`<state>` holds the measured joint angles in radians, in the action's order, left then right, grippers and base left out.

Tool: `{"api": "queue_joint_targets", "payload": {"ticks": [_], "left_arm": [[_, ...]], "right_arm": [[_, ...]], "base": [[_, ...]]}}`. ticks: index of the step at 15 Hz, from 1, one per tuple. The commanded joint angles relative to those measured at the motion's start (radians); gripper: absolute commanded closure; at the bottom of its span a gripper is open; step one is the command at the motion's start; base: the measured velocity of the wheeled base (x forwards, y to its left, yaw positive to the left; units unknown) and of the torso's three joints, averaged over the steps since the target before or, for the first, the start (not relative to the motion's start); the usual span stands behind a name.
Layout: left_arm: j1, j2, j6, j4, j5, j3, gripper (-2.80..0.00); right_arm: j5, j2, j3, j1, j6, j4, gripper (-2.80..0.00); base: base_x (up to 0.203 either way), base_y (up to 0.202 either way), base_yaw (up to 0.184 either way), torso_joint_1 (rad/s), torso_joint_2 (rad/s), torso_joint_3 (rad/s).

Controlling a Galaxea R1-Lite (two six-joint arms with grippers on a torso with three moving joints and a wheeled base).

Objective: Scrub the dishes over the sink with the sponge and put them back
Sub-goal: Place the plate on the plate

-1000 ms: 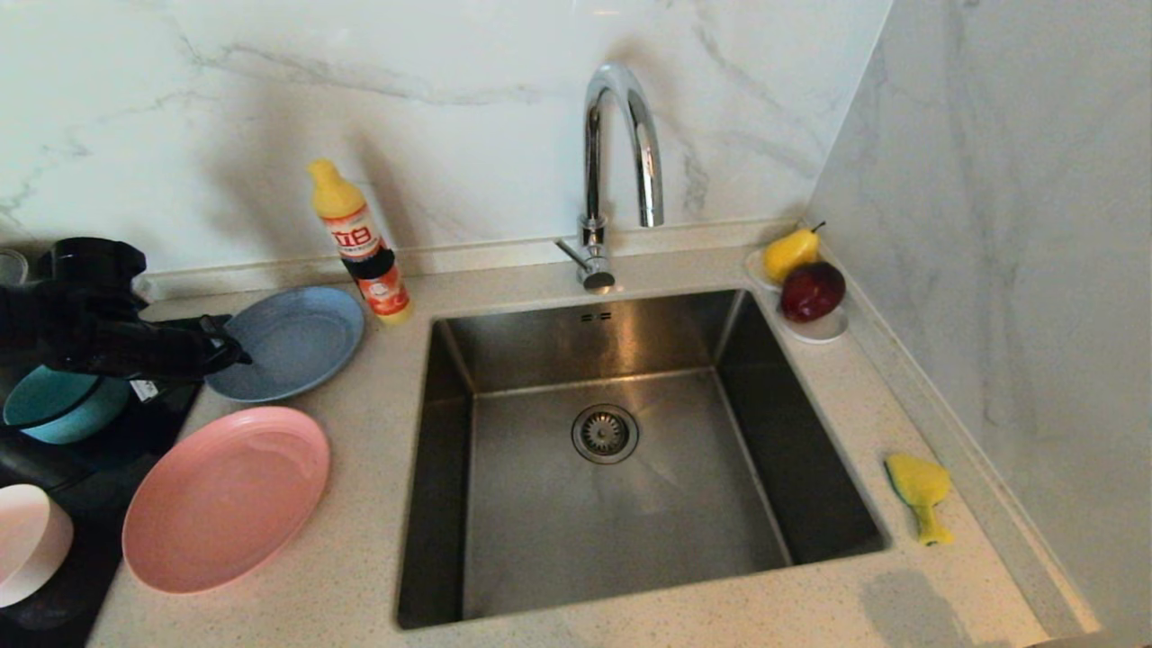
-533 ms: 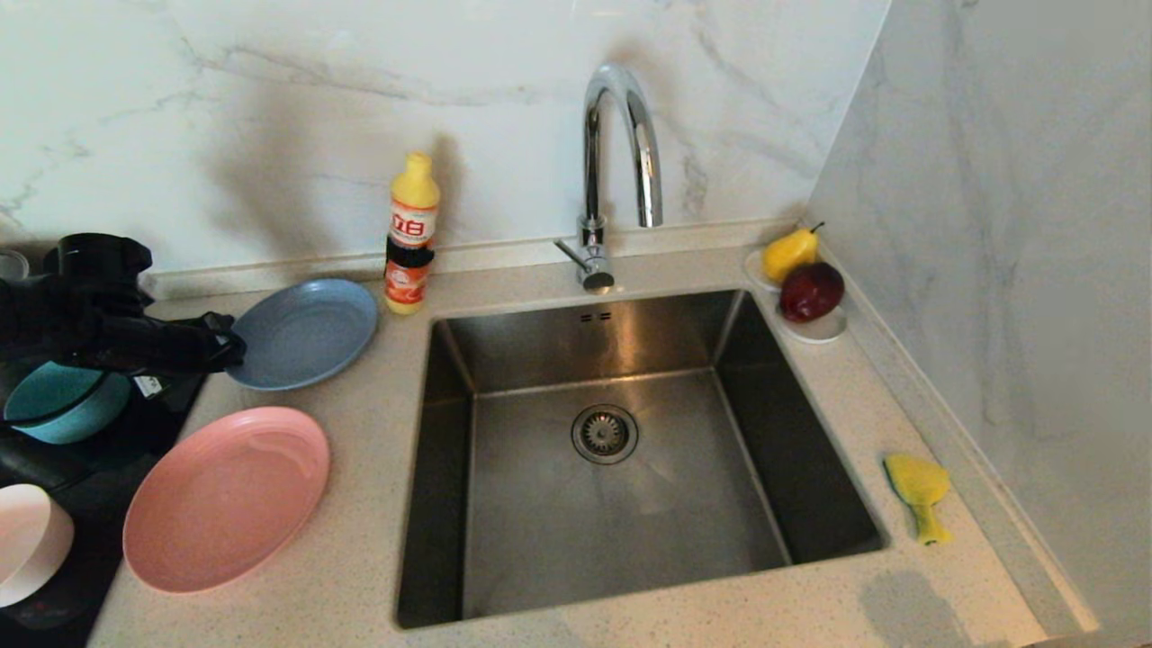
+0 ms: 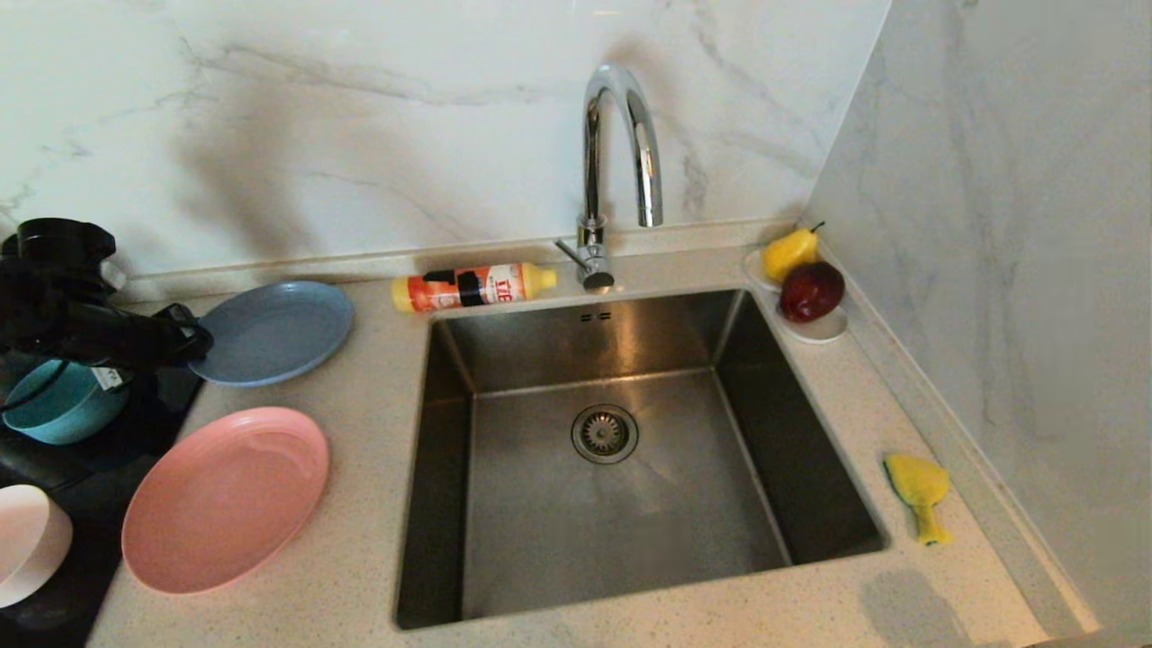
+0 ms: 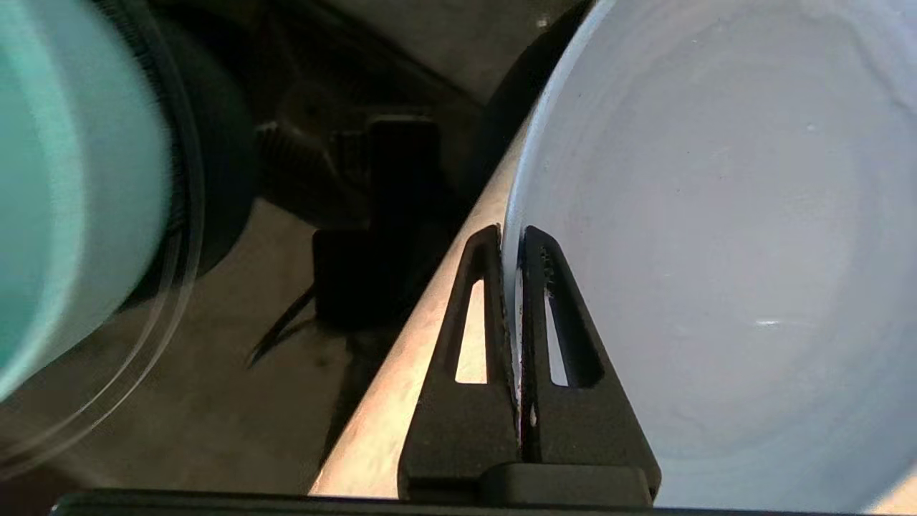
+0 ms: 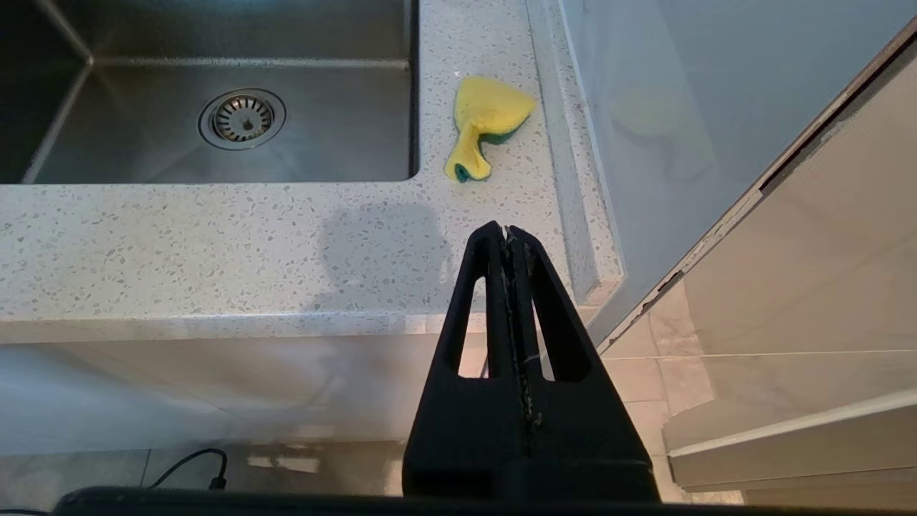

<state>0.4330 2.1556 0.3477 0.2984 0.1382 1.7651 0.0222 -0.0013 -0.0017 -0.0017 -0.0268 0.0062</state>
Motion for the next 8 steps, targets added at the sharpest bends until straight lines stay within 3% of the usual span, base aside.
{"api": "queue_joint_targets", "payload": {"ticks": [1,4,8], "left_arm": [[0.001,-0.051,0.007,0.053,0.010,0.041,0.00],[0.000,-0.078,0.029,0.093,0.007,0.142,0.00],[-0.002,-0.208,0.034,0.160,0.011,0.149,0.00]], "right_arm": [[0.001,0.001,0.000,0.000,-0.001,0.000,0.00],[0.001,0.001,0.000,0.000,-0.001,0.000,0.00],[0.001,0.001,0.000,0.000,-0.001,0.000,0.00]], "base": [[0.000,0.000,0.000,0.000,0.00,0.000],[0.000,0.000,0.000,0.000,0.00,0.000],[0.000,0.000,0.000,0.000,0.00,0.000]]}}
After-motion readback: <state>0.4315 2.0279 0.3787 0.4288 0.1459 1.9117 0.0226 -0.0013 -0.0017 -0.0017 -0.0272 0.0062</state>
